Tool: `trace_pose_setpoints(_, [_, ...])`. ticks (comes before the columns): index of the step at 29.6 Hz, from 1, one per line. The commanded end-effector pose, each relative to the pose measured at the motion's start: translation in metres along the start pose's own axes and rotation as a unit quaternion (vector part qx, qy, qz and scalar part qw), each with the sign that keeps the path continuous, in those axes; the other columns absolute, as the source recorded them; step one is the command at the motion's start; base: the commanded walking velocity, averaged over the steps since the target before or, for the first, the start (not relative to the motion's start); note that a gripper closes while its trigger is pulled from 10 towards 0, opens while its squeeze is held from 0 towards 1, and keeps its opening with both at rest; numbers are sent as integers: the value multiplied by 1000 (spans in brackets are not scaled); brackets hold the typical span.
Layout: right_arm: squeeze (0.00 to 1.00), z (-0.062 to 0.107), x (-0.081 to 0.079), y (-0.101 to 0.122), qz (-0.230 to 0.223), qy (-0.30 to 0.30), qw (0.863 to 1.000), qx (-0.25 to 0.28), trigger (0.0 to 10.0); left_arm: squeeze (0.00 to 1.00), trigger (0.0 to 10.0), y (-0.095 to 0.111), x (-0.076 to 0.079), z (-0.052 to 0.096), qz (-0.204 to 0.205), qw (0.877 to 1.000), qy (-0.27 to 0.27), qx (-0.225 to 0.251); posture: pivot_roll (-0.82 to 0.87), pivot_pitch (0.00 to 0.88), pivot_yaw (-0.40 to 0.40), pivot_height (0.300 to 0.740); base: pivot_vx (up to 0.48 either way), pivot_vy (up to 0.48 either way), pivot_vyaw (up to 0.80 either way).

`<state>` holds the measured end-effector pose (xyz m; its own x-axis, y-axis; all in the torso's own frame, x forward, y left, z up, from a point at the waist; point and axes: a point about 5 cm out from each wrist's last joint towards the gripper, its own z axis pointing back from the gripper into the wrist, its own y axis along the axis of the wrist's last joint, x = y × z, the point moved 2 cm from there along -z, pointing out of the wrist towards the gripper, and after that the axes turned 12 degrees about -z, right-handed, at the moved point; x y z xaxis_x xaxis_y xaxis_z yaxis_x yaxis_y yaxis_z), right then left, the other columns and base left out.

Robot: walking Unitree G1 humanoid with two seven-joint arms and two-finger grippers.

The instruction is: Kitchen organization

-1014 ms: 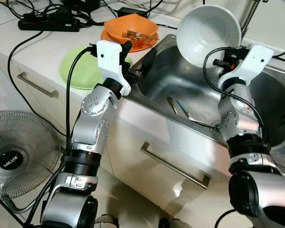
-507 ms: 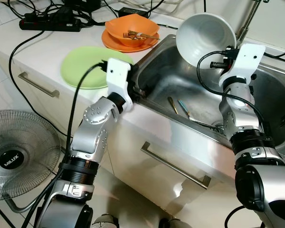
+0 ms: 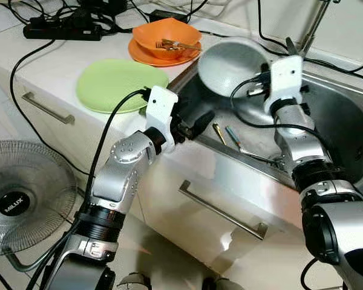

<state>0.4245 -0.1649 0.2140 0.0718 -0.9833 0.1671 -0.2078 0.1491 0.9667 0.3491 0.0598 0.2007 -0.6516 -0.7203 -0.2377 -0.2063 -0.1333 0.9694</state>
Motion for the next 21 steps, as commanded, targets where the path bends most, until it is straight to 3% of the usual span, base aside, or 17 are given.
trace_pose_setpoints(1, [0,-5,-3,8,13,12,1000,2,10000,0,10000,0,5,1,-1,1000,-13,-3,85,60,-15,740,0,0,0])
trace_pose_setpoints(10, [0,1,-22,-18,39,74,994,-68,10000,0,10000,-2,8,3,0,1000,-21,-5,90,55,-18,740,0,0,0])
trace_pose_setpoints(21, [0,6,-35,-31,42,114,988,-97,10000,0,10000,-2,9,4,1,1000,-24,-8,95,58,-22,740,0,0,0])
